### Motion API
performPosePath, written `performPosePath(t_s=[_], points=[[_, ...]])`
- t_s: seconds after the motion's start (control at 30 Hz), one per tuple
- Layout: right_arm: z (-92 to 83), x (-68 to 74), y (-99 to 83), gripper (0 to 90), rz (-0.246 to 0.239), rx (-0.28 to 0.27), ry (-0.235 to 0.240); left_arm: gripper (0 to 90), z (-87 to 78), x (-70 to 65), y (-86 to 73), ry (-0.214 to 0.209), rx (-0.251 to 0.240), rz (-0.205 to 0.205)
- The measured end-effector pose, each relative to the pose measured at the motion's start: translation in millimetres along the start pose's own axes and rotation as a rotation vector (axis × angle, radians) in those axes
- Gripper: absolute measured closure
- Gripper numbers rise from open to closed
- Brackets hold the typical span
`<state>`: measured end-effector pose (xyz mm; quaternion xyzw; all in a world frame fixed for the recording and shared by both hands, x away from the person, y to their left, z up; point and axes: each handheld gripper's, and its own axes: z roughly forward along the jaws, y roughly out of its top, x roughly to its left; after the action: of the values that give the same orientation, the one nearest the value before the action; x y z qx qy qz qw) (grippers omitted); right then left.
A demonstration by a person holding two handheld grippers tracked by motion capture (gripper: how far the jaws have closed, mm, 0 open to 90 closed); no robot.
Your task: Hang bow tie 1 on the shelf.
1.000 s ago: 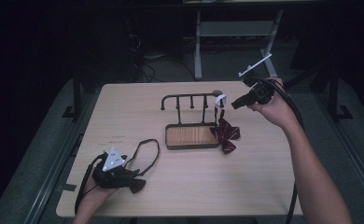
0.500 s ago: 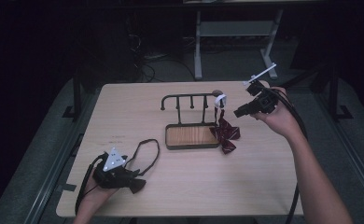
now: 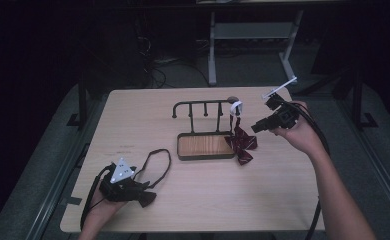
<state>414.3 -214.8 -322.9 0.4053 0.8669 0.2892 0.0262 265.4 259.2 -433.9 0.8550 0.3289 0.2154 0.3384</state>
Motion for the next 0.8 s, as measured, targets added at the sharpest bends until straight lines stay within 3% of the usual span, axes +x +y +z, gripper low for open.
performPosePath(t_s=[0.8], points=[[13.2,-2.2,-33.7,57.2,0.028,0.007,0.036,30.4,0.0,0.7,-0.2,0.006,-0.005,-0.007]])
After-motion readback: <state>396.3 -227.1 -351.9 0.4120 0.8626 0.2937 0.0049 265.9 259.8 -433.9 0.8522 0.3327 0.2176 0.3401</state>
